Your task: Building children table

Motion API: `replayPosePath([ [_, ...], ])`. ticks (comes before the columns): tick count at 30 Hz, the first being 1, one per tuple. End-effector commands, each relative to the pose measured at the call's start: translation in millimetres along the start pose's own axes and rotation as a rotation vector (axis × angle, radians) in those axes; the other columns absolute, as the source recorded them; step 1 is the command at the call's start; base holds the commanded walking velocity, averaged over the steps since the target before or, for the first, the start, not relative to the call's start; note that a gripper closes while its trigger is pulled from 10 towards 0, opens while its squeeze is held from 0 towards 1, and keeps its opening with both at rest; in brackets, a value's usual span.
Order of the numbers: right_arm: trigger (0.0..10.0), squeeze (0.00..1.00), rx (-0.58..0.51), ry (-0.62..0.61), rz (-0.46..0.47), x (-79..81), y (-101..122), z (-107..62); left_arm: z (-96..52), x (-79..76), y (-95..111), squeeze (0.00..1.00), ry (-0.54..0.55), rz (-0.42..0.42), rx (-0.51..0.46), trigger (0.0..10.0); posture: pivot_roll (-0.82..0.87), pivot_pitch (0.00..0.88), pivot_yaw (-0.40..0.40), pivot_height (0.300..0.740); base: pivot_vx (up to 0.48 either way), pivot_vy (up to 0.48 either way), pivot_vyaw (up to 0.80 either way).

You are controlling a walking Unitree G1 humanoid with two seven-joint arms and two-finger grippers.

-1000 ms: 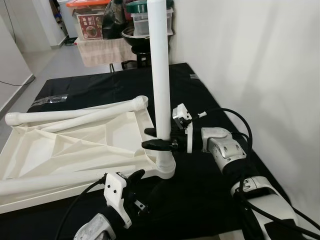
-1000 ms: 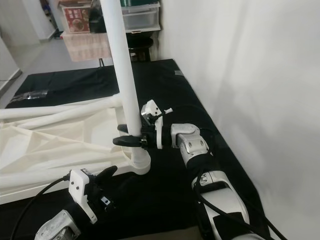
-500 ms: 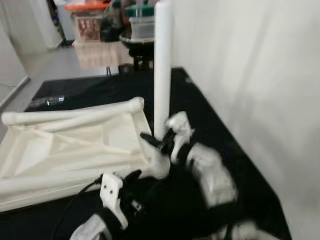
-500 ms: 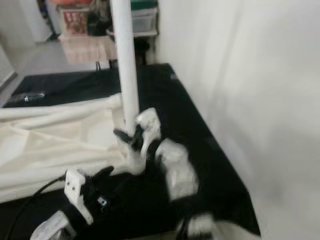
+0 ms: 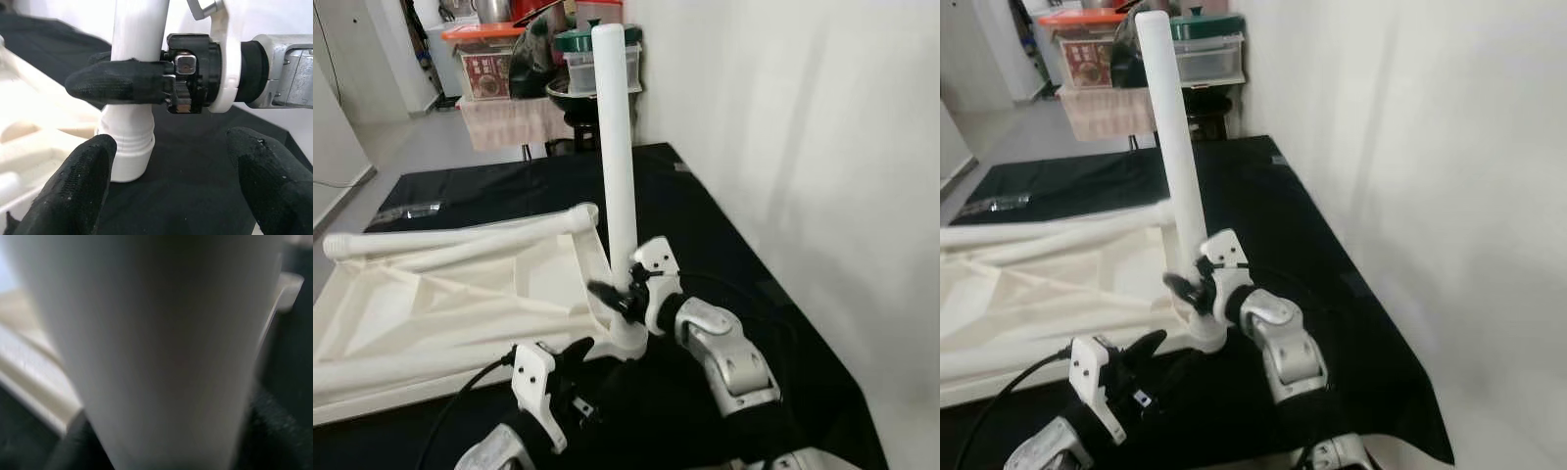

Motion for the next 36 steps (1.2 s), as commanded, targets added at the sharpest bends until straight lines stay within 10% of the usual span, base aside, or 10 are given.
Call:
replayPosePath([
  [1, 10.0, 1.00, -0.114, 0.172, -0.066, 11.4, 37, 6.3, 0.8, 1.7, 2, 0.00, 0.003, 0.004, 0.001, 10.0, 0.01, 0.000, 0.019, 0.740, 0.000, 0.000, 0.00],
  [4, 10.0, 1.00, -0.174, 0.293, -0.119, 18.5, 57, 6.2, 1.5, 1.7, 2, 0.00, 0.002, 0.003, 0.000, 10.0, 0.01, 0.000, 0.019, 0.740, 0.000, 0.000, 0.00],
  [5, 10.0, 0.67, -0.180, 0.368, -0.130, 23.7, 61, 5.3, 1.5, 1.7, 2, 0.00, 0.002, 0.003, -0.001, 10.0, 0.01, 0.000, 0.019, 0.740, 0.000, 0.000, 0.00],
  [7, 10.0, 0.67, -0.182, 0.414, -0.136, 26.9, 63, 4.4, 1.5, 1.6, 2, 0.00, 0.002, 0.003, -0.001, 10.0, 0.01, 0.000, 0.019, 0.740, 0.000, 0.000, 0.00],
  [8, 10.0, 0.00, -0.163, 0.492, -0.145, 30.6, 63, 3.6, 1.6, 1.5, 2, 0.00, 0.002, 0.003, 0.000, 10.0, 0.02, 0.000, 0.019, 0.740, 0.000, 0.000, 0.00],
  [17, 10.0, 0.00, -0.006, 0.697, -0.163, 27.7, 43, 3.3, 2.9, 1.5, 2, 0.00, 0.004, 0.005, 0.000, 10.0, 0.03, 0.000, 0.016, 0.740, 0.000, 0.000, 0.00],
  [19, 0.0, 0.00, 0.010, 0.642, -0.119, 15.4, 40, 8.6, 3.1, 1.6, 2, 0.00, 0.006, 0.007, -0.001, 10.0, 0.03, 0.000, 0.013, 0.740, 0.000, 0.000, 0.00],
  [30, 0.0, 0.00, -0.015, 0.478, -0.064, -13.6, 30, -0.9, 2.9, 0.4, 2, 0.00, 0.005, 0.003, -0.002, 10.0, 0.02, 0.000, 0.016, 0.740, 0.000, 0.000, 0.00],
  [35, 0.0, 0.00, 0.029, 0.110, 0.032, -40.7, 3, -3.2, 1.2, 0.4, 2, 0.00, 0.004, 0.000, -0.003, 10.0, 0.01, 0.000, 0.007, 0.740, 0.000, 0.000, 0.00],
  [36, 0.0, 0.00, 0.006, -0.136, 0.125, -45.0, -7, -2.8, 0.1, 1.2, 3, 0.00, 0.005, 0.000, -0.004, 10.0, -0.01, 0.000, 0.010, 0.740, 0.000, 0.000, 0.00],
])
Point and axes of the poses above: a point about 5 cm out from each wrist's last joint towards the gripper, its own z axis pointing out of the wrist towards the gripper, its own y axis along the axis of the wrist's last joint, x = y × z, the point moved 4 cm from there along z, pointing out of the wrist towards the gripper, and after that the axes turned 5 degrees about z, right-handed, at the moved point
